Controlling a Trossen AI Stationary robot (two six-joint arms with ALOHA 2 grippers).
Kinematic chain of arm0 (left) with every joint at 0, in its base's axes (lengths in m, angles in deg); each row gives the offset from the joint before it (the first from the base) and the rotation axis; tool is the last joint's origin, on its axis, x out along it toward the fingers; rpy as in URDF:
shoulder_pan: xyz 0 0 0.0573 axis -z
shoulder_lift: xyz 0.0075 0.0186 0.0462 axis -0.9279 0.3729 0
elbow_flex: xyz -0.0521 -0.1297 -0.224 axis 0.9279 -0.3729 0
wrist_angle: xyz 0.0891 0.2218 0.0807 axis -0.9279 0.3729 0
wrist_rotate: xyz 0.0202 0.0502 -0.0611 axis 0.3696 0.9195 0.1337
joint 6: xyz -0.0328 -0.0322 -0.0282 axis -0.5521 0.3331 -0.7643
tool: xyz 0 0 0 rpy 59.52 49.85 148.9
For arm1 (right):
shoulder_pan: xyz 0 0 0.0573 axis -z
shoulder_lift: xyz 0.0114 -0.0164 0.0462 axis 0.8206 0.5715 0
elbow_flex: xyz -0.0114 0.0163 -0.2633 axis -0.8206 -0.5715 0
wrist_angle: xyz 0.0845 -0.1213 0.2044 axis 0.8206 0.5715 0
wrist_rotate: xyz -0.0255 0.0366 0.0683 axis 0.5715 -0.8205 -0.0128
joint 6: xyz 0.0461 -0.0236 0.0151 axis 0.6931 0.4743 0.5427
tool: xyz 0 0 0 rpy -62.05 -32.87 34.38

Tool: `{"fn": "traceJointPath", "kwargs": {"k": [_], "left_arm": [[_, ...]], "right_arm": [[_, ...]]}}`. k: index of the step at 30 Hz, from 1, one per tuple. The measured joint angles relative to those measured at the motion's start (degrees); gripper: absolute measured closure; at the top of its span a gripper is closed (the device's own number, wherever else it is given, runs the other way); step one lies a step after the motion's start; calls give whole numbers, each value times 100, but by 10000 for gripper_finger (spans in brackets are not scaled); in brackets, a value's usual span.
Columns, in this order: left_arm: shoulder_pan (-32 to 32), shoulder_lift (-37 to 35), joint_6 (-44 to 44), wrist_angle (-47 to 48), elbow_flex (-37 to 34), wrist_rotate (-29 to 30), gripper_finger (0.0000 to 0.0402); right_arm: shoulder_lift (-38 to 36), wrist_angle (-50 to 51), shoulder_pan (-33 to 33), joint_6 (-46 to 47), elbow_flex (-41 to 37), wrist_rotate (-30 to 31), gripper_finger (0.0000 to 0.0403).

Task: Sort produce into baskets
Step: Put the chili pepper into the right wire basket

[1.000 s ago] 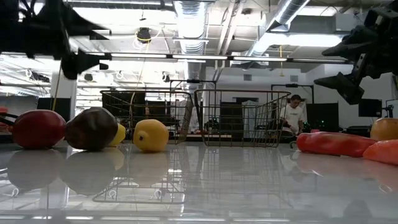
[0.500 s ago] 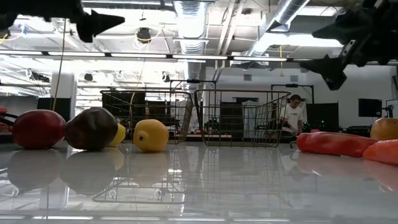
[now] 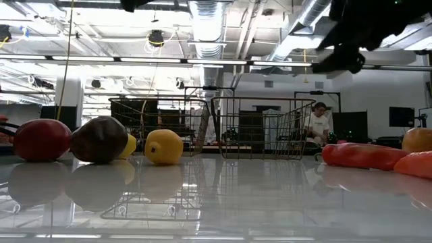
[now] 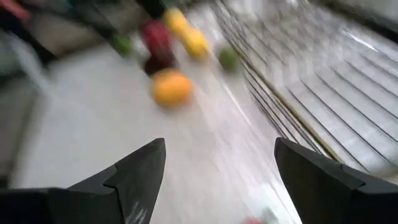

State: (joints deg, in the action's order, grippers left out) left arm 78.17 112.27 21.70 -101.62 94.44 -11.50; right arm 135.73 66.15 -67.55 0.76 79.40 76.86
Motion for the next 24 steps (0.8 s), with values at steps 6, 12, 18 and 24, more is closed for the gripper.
{"fn": "traceJointPath", "kwargs": {"k": [6,12,18,24], "left_arm": [[130,27,287,278,135,263,45],[405,-381,298,733,135,597,45],[761,-842,109,1376,135,1119,45],[951,-939,-130,1997,131,1507,45]], "right_arm": [[917,1283,-59,261,812,92,75],[1697,1760,189,563,1326,-962,75],[2568,3206,317,1109,1872,-1104,81],[3245,3387,304,1273,1932,-1287,107]]}}
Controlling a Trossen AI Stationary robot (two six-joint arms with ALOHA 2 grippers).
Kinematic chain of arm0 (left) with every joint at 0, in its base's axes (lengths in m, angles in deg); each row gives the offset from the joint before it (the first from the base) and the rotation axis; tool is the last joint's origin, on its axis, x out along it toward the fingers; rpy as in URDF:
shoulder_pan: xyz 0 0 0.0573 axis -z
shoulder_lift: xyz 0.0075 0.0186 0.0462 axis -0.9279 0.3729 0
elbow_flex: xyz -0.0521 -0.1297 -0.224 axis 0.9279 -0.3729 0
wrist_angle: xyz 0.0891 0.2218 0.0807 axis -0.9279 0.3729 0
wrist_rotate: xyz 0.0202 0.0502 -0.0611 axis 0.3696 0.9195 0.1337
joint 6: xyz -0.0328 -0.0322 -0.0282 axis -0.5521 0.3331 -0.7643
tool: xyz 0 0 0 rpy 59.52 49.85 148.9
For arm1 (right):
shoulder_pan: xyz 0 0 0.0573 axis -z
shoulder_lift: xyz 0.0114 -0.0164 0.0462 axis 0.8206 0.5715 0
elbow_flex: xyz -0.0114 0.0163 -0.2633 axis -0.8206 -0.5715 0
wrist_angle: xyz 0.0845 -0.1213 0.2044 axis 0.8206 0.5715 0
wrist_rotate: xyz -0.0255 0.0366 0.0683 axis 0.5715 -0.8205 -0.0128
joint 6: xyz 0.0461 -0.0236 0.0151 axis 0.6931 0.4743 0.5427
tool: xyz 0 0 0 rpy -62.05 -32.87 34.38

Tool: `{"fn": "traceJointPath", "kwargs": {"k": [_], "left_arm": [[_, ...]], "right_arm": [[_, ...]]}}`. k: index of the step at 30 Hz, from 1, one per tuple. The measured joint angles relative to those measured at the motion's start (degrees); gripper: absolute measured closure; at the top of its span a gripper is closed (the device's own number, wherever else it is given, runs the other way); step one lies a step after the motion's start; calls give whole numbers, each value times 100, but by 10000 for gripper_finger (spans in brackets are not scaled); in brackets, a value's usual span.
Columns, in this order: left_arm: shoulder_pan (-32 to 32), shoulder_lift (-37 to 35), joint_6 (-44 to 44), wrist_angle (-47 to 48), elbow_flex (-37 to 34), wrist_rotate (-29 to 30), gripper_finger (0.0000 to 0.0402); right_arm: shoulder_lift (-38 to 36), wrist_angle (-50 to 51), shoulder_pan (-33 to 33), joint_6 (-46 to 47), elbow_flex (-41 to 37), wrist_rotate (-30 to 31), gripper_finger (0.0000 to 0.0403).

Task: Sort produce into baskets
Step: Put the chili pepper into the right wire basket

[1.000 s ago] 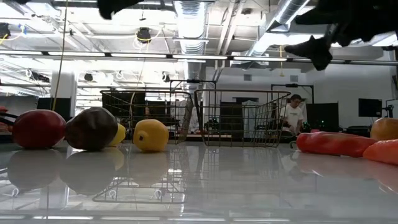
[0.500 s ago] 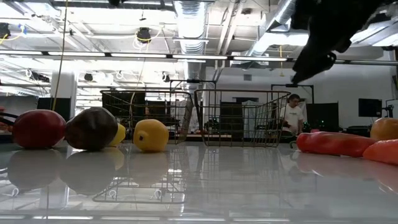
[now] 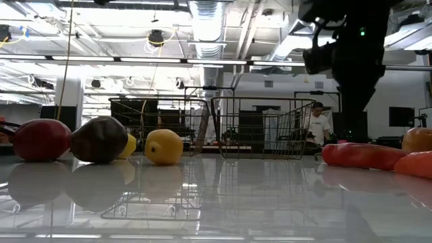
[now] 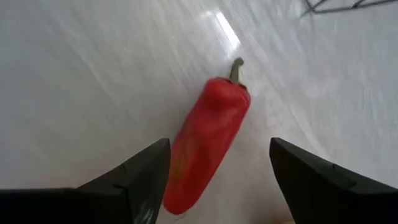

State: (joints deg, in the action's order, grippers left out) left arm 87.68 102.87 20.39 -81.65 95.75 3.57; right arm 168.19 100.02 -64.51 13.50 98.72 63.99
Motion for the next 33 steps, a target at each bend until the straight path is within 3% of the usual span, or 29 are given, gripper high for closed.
{"fn": "traceJointPath", "kwargs": {"k": [16,33], "left_arm": [[12,13,-171,156,-2,117,45],[10,15,-266,276,-7,128,45]], "right_arm": [[748,-26,52,129,-16,-73,122],[770,-781,52,71,-42,-492,122]]}}
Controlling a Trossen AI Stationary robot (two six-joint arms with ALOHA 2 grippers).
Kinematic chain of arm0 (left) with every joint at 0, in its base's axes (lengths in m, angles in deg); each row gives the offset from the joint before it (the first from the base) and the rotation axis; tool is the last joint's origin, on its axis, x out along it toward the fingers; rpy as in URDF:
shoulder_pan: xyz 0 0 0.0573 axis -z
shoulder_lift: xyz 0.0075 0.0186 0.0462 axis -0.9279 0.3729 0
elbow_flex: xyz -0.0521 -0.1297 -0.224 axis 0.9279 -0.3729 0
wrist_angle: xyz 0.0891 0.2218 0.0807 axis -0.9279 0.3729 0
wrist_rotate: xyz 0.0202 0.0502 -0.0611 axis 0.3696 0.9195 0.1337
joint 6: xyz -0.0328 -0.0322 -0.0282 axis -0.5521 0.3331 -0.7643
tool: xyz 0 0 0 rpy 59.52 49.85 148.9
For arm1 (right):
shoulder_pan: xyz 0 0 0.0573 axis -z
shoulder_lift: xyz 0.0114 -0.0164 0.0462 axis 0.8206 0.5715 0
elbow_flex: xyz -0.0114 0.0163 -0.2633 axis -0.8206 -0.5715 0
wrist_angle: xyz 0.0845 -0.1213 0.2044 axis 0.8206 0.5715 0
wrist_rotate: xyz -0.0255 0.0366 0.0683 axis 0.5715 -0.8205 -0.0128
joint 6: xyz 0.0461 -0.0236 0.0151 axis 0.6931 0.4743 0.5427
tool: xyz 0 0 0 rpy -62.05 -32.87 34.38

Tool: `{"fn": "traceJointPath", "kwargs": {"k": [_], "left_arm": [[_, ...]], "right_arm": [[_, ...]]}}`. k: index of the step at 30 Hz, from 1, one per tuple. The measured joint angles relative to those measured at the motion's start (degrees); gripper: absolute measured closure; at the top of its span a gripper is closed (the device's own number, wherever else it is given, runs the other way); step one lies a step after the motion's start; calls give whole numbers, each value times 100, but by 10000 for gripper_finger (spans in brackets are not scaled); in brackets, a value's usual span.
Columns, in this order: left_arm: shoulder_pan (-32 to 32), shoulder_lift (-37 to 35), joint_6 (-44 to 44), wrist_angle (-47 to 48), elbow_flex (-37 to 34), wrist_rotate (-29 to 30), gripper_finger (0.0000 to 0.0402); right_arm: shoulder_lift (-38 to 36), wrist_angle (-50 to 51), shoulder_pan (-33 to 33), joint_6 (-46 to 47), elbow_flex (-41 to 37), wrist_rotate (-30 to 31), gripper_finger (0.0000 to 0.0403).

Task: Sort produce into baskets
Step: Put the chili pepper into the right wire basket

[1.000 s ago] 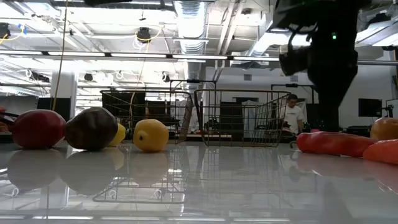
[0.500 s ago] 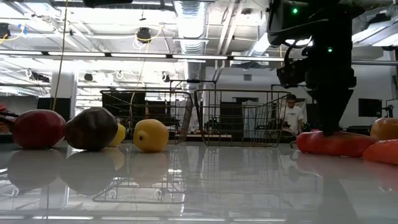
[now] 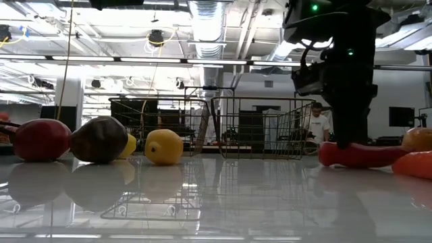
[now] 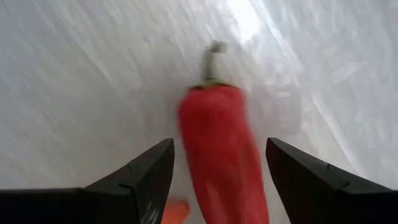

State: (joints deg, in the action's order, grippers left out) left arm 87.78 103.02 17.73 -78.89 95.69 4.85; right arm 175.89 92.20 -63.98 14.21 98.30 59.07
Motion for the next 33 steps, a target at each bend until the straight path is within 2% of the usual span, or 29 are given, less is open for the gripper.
{"fn": "traceJointPath", "kwargs": {"k": [10,21,25,30,33], "left_arm": [[0,0,7,1,0,0,45],[0,-2,27,54,0,2,45],[0,-4,27,72,0,4,45],[0,-4,28,97,0,149,45],[0,-4,23,129,0,153,45]], "right_arm": [[27,117,-14,-243,0,144,122],[546,52,-17,-842,-13,275,128],[643,36,-11,-879,7,250,166],[549,187,-9,-879,89,220,248],[408,419,4,-879,349,223,252]]}}
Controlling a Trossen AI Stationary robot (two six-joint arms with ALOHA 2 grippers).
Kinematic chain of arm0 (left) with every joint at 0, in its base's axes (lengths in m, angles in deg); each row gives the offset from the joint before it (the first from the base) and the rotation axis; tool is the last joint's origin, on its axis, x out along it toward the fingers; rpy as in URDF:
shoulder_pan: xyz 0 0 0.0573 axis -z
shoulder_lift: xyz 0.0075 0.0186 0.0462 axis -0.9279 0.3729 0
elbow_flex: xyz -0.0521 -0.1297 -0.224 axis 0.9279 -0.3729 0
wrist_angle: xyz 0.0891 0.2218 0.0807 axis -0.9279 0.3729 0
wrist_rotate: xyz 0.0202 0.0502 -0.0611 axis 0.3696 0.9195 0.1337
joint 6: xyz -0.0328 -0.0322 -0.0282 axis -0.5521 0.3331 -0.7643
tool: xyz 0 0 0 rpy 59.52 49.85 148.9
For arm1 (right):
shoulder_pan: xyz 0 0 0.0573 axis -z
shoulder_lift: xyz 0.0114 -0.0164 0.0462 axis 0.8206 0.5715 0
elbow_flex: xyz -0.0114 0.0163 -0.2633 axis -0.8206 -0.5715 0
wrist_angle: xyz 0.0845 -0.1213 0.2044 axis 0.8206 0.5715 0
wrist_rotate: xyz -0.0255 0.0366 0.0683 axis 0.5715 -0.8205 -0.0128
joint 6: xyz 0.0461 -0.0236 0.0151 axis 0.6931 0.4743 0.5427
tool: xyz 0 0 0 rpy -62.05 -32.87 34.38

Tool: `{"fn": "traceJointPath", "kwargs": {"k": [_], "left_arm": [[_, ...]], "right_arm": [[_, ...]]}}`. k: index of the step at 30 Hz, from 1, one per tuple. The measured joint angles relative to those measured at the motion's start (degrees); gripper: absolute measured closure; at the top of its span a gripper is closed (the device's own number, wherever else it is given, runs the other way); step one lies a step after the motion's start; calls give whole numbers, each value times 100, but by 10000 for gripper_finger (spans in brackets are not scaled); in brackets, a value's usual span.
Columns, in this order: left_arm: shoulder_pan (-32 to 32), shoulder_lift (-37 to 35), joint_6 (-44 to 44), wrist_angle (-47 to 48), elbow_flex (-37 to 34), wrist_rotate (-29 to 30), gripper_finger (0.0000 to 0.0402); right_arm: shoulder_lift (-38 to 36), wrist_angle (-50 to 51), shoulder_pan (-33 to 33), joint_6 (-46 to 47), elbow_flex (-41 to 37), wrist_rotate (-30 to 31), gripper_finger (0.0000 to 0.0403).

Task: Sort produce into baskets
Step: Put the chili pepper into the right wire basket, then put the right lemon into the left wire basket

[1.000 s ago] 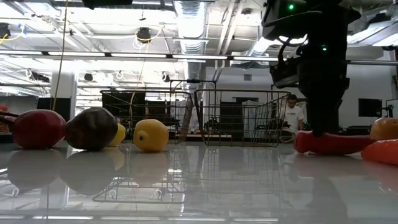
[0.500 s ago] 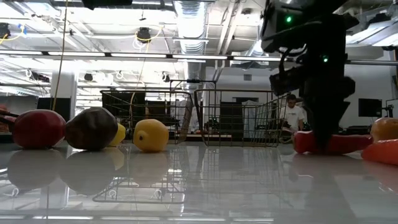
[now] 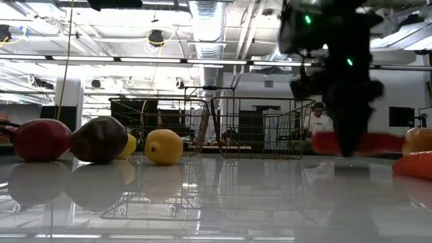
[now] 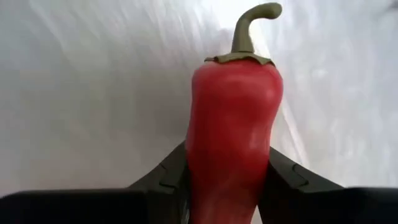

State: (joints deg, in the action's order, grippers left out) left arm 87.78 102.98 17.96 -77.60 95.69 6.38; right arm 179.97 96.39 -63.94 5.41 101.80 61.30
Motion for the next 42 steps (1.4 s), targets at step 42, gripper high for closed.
{"fn": "traceJointPath", "kwargs": {"k": [42], "left_arm": [[-8,2,63,13,0,345,45]], "right_arm": [[-61,-360,1129,-3255,2769,1356,117]]}}
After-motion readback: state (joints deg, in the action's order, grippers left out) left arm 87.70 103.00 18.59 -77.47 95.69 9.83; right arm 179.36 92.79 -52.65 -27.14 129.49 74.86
